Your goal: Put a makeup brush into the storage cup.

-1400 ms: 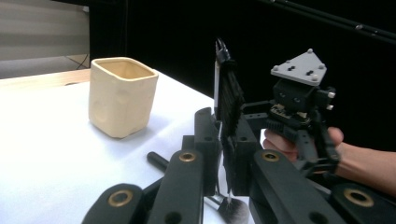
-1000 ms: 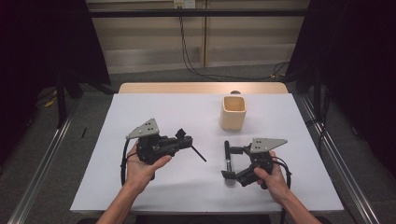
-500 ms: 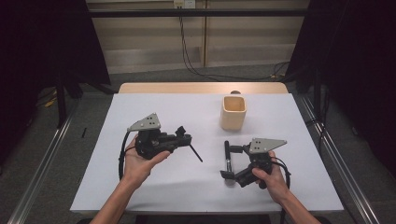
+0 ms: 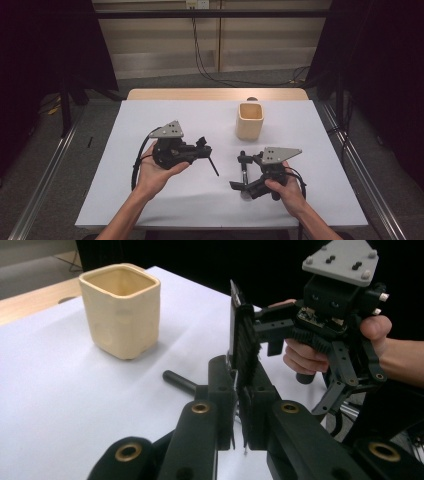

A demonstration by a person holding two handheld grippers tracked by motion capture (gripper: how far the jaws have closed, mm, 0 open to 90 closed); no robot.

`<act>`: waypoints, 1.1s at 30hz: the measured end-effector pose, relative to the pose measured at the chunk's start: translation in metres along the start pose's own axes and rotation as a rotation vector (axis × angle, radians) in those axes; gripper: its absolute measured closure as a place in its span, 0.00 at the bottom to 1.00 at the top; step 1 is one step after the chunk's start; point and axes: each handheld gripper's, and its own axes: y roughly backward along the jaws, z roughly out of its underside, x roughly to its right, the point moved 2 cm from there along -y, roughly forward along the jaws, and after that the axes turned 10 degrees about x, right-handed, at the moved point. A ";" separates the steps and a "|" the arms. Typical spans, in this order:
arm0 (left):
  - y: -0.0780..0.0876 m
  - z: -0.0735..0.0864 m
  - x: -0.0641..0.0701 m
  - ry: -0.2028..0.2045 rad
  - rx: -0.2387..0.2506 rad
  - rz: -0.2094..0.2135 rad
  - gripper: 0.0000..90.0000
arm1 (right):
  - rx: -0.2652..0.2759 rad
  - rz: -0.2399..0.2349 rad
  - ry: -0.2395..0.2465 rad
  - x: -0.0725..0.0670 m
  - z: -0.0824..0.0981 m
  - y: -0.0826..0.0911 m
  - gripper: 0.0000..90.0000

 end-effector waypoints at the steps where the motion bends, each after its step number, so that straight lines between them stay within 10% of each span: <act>1: -0.001 0.000 0.000 0.001 -0.007 0.001 0.95 | 0.001 -0.001 0.001 0.001 -0.001 -0.001 0.10; 12: -0.015 0.003 0.006 0.001 -0.015 0.007 0.95 | -0.032 -0.093 -0.004 -0.002 -0.008 -0.014 0.06; 23: -0.025 0.009 0.010 0.012 -0.031 0.024 0.95 | -0.070 -0.057 0.036 -0.011 -0.015 -0.022 0.05; 33: -0.028 0.012 0.008 0.020 -0.028 0.027 0.95 | -0.064 -0.042 0.040 -0.004 -0.017 -0.031 0.40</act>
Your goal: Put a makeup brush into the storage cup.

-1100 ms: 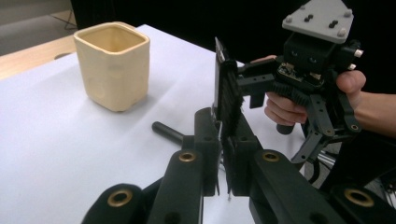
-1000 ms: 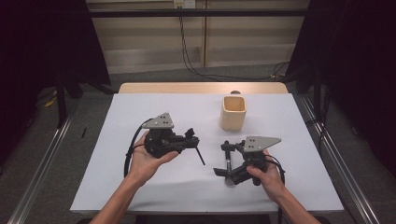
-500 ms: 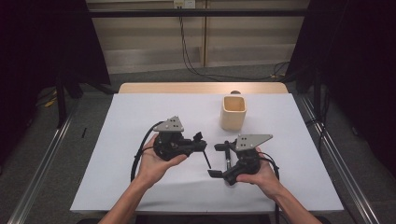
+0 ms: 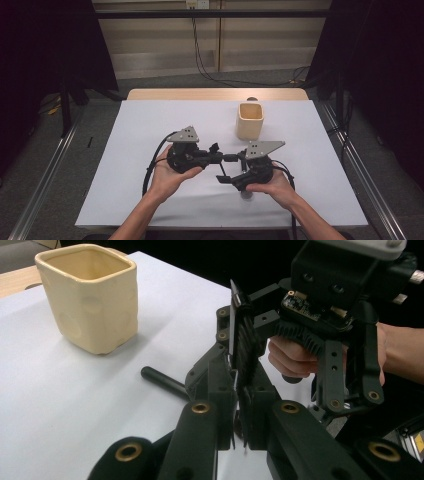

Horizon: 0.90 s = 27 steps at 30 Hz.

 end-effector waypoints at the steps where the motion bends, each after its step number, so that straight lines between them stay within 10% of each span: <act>1: 0.000 0.000 0.000 -0.003 -0.002 -0.002 0.95 | 0.003 -0.002 -0.008 0.001 0.000 0.000 0.46; 13: -0.004 0.003 0.000 0.007 0.001 0.010 0.95 | 0.009 -0.026 -0.059 0.002 0.002 -0.001 0.83; 27: -0.005 0.006 -0.002 0.020 0.018 0.007 0.95 | 0.008 0.005 -0.051 0.003 0.001 0.000 0.95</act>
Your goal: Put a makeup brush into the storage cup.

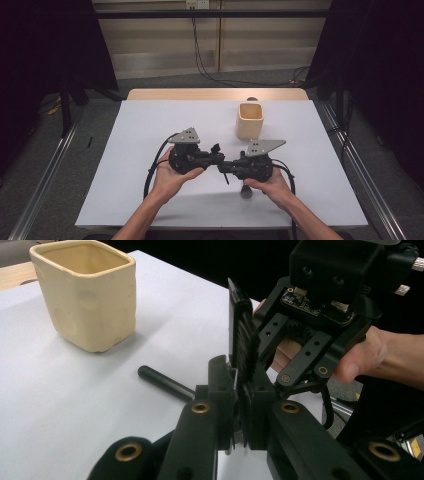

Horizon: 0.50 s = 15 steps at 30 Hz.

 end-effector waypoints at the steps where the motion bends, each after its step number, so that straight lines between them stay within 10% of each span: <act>1: 0.000 0.000 0.000 -0.001 0.004 0.000 0.95 | 0.001 0.001 0.002 0.000 0.000 0.000 0.95; 15: 0.001 0.003 -0.002 -0.014 0.038 -0.011 0.88 | 0.012 0.026 0.000 0.002 0.000 0.002 0.96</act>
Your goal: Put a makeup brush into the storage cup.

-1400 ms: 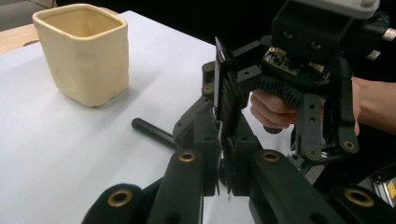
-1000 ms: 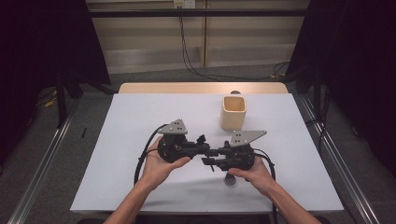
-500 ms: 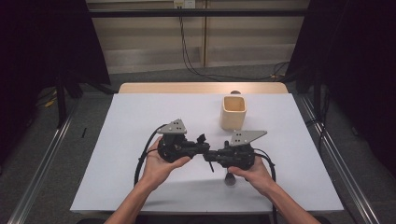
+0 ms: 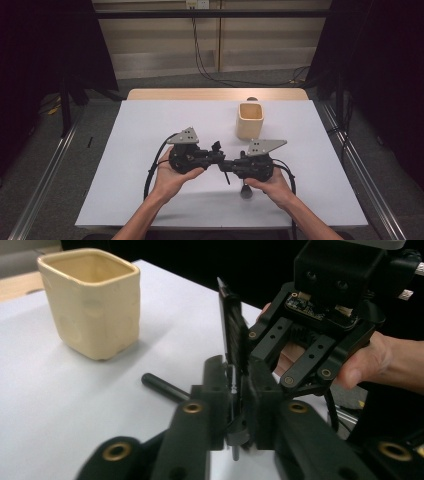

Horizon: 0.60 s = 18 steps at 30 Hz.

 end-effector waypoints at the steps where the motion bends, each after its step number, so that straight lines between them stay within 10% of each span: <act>1: 0.000 0.000 0.000 0.001 0.007 -0.004 0.86 | 0.001 0.004 -0.002 0.001 0.000 0.001 0.96; 18: 0.021 0.002 -0.010 0.005 0.071 -0.098 0.41 | 0.022 0.039 -0.017 0.005 -0.001 0.010 0.96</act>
